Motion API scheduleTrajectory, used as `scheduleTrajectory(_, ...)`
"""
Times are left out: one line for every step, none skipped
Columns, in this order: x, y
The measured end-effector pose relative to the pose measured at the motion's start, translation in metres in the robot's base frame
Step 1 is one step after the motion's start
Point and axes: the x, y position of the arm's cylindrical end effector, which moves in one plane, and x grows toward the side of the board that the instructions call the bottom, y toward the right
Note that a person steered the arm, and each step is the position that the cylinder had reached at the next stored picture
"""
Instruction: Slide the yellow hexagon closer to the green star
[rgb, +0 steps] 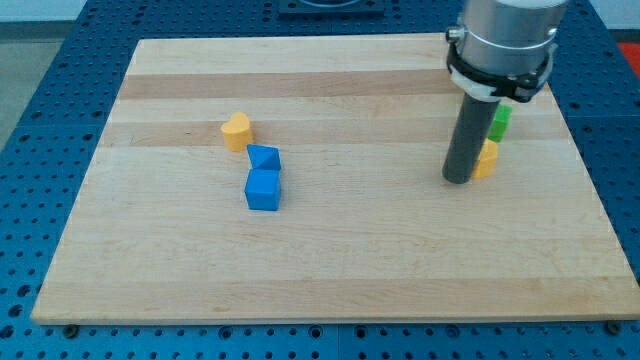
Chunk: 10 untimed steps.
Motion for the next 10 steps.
scheduleTrajectory(-0.001, 0.005)
scheduleTrajectory(-0.001, -0.010)
scheduleTrajectory(-0.006, -0.024)
scheduleTrajectory(-0.011, -0.017)
scheduleTrajectory(-0.015, 0.007)
scheduleTrajectory(-0.019, 0.024)
scheduleTrajectory(-0.016, 0.025)
scheduleTrajectory(0.016, 0.006)
scheduleTrajectory(0.028, 0.031)
scheduleTrajectory(0.020, 0.080)
